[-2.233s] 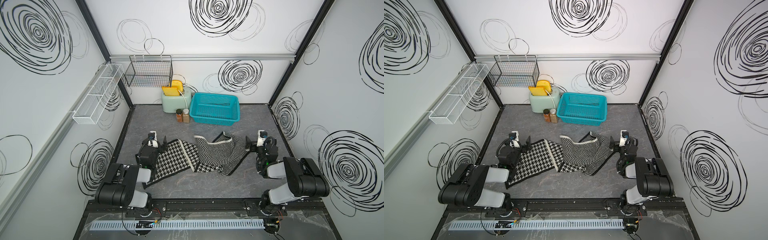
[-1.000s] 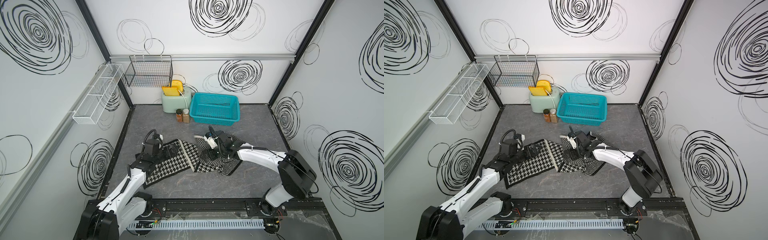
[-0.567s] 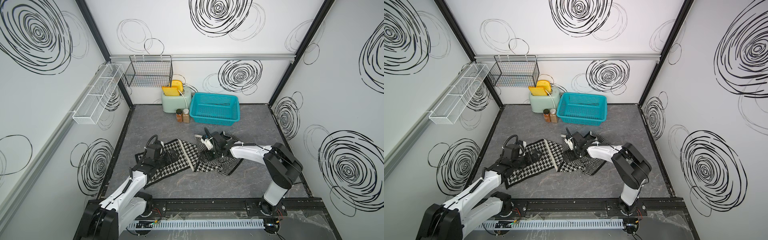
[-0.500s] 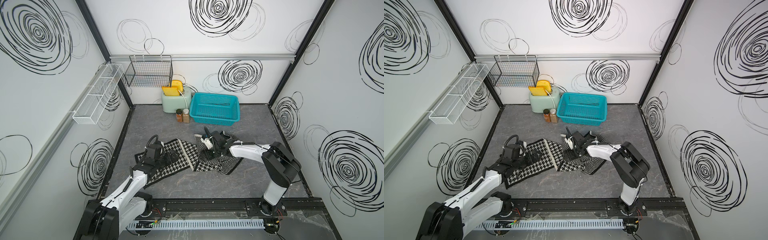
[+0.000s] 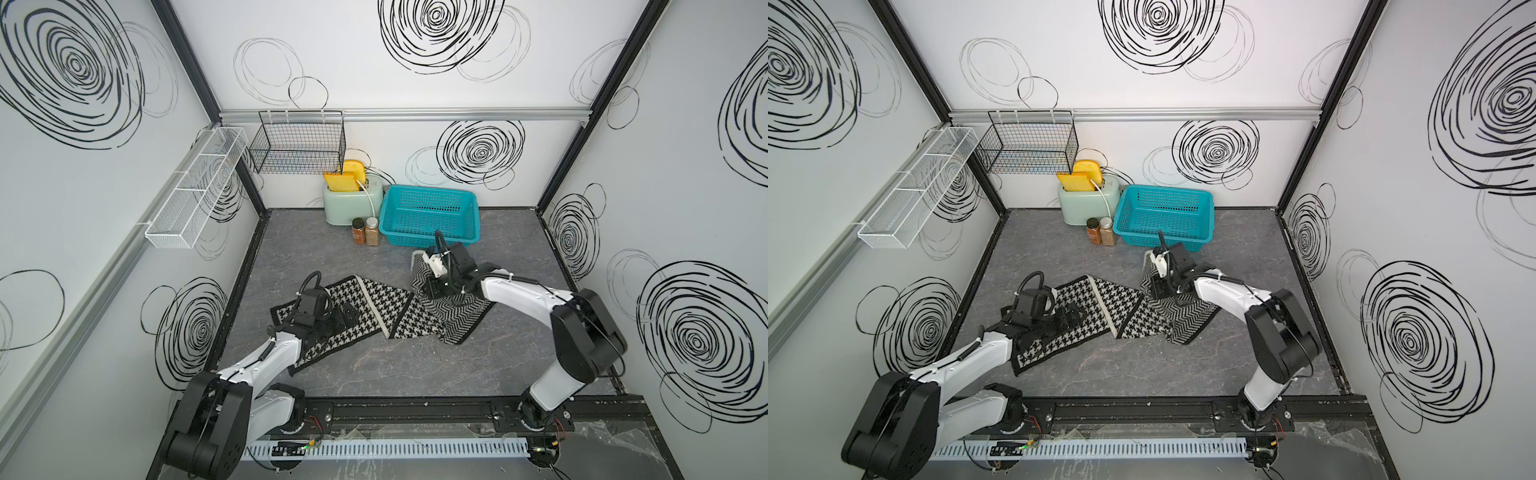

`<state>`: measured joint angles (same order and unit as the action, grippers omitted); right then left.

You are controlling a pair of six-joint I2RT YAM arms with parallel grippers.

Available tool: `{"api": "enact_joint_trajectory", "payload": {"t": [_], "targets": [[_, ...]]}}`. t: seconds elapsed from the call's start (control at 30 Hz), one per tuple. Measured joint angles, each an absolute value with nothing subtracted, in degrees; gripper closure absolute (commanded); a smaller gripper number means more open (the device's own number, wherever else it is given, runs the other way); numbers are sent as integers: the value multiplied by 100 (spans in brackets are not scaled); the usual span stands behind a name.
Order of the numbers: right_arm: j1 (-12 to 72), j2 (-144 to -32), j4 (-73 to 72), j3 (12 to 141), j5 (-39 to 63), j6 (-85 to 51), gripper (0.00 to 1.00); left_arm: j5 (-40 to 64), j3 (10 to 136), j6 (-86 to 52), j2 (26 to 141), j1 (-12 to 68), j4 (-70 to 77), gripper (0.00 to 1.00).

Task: Roll up the scarf and place it into the basket
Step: Flatten out the scarf at the center of the board.

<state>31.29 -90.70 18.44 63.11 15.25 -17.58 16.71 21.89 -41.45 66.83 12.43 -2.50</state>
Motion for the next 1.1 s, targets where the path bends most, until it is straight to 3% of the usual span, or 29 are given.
{"api": "enact_joint_trajectory", "payload": {"t": [0.27, 0.47, 0.63, 1.1], "targets": [[2239, -7896, 3183, 8949, 617, -1538, 100, 1662, 2458, -3966, 7210, 1170, -1, 2], [1063, -8060, 4160, 11791, -215, -1122, 100, 1638, 2685, -3776, 7535, 1070, -8, 2], [917, -8333, 4348, 13620, -1081, -749, 100, 1632, 2768, -3710, 7660, 718, -12, 2], [687, -9089, 4318, 14967, -2567, -117, 100, 1584, 3183, -3579, 8082, -469, -270, 3]]}}
